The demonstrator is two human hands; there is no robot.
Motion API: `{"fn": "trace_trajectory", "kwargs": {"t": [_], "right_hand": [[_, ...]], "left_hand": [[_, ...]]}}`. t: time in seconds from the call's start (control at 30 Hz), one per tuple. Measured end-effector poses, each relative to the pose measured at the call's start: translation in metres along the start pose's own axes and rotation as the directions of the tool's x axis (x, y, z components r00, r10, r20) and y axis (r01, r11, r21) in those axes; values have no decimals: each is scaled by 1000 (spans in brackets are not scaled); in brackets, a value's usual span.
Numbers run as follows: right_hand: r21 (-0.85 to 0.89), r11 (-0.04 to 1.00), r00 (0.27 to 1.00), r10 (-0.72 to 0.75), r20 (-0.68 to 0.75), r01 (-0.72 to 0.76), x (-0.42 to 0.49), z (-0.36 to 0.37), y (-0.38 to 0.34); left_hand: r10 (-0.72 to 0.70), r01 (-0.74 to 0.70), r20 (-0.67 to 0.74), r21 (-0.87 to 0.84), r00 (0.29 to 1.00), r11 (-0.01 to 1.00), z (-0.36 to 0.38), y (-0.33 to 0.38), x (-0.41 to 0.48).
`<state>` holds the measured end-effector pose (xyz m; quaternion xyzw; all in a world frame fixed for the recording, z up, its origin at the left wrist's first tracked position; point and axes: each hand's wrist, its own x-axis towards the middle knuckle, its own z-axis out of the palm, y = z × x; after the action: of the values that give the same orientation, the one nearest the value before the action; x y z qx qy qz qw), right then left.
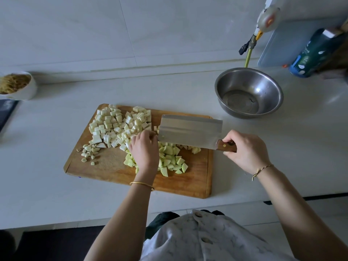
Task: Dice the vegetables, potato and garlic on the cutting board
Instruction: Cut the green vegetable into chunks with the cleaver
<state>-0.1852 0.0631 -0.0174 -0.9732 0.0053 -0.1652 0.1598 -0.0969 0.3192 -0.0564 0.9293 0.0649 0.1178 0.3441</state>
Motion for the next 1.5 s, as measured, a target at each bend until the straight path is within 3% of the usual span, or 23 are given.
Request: {"fn": "trace_trajectory", "kwargs": {"t": [0.3, 0.4, 0.53, 0.83, 0.87, 0.93, 1.07, 1.17, 1.5], "right_hand": [[41, 995, 993, 89, 75, -92, 16, 7, -6], [61, 994, 992, 83, 92, -89, 22, 10, -10], [109, 989, 989, 83, 118, -96, 24, 13, -17], [127, 974, 971, 162, 177, -186, 27, 11, -25], [133, 969, 966, 180, 187, -206, 28, 10, -25], [141, 962, 959, 203, 197, -233, 30, 8, -27], [118, 963, 955, 214, 204, -241, 38, 6, -32], [104, 966, 954, 213, 209, -238, 46, 10, -37], [80, 984, 963, 137, 230, -159, 105, 28, -50]], "left_hand": [[-26, 22, 97, 40, 995, 999, -10, -10, 4], [-102, 122, 133, -153, 986, 981, -16, -7, 6], [-173, 280, 251, -498, 953, 821, -27, 6, 12], [-290, 514, 430, -628, 855, 584, -30, -6, 17], [-286, 495, 410, -622, 866, 607, -32, -7, 17], [-236, 387, 329, -542, 914, 746, -34, -8, 15], [-52, 133, 265, -299, 963, 945, -33, -7, 13], [29, 33, 290, -203, 957, 979, -33, -3, 11], [-10, 72, 238, -254, 971, 965, -33, -2, 24]]}}
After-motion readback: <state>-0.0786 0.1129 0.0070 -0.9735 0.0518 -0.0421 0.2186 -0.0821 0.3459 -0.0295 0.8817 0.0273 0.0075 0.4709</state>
